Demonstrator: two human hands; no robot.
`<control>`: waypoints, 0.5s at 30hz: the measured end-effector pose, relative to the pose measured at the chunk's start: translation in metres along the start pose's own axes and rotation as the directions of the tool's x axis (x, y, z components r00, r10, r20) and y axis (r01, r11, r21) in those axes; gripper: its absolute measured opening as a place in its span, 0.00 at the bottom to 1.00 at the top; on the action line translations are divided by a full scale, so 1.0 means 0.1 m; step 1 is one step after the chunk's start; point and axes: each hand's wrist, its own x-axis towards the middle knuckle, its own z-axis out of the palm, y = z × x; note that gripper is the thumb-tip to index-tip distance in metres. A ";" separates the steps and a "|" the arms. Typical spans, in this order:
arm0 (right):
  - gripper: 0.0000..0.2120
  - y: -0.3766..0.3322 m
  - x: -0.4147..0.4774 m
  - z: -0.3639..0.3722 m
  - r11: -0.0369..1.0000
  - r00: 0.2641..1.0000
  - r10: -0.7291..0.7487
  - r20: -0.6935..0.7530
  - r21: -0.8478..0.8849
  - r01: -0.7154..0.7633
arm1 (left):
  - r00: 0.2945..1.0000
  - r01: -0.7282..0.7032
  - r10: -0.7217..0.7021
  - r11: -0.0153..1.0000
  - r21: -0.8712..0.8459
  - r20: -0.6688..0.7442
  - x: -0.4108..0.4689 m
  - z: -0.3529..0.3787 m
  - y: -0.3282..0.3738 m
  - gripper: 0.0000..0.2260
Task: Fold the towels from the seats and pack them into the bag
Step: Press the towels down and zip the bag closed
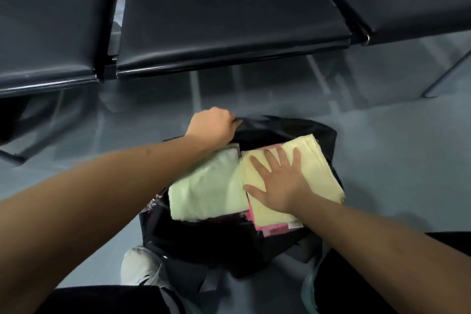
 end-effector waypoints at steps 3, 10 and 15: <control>0.38 0.07 0.16 0.09 0.994 1.000 -0.018 0.007 0.105 0.017 | 0.986 0.050 -0.077 0.982 -0.182 -0.146 0.07 -0.30 0.07 0.16; 0.40 0.10 0.37 0.08 0.996 1.000 -0.001 -0.020 0.084 0.003 | 0.978 -0.197 0.202 0.976 0.097 -0.048 -0.40 -0.44 0.15 0.14; 0.42 0.09 0.24 0.14 0.993 0.991 -0.025 -0.129 0.114 0.040 | 0.938 -0.267 0.217 0.950 0.163 0.271 -0.75 -0.14 0.13 0.14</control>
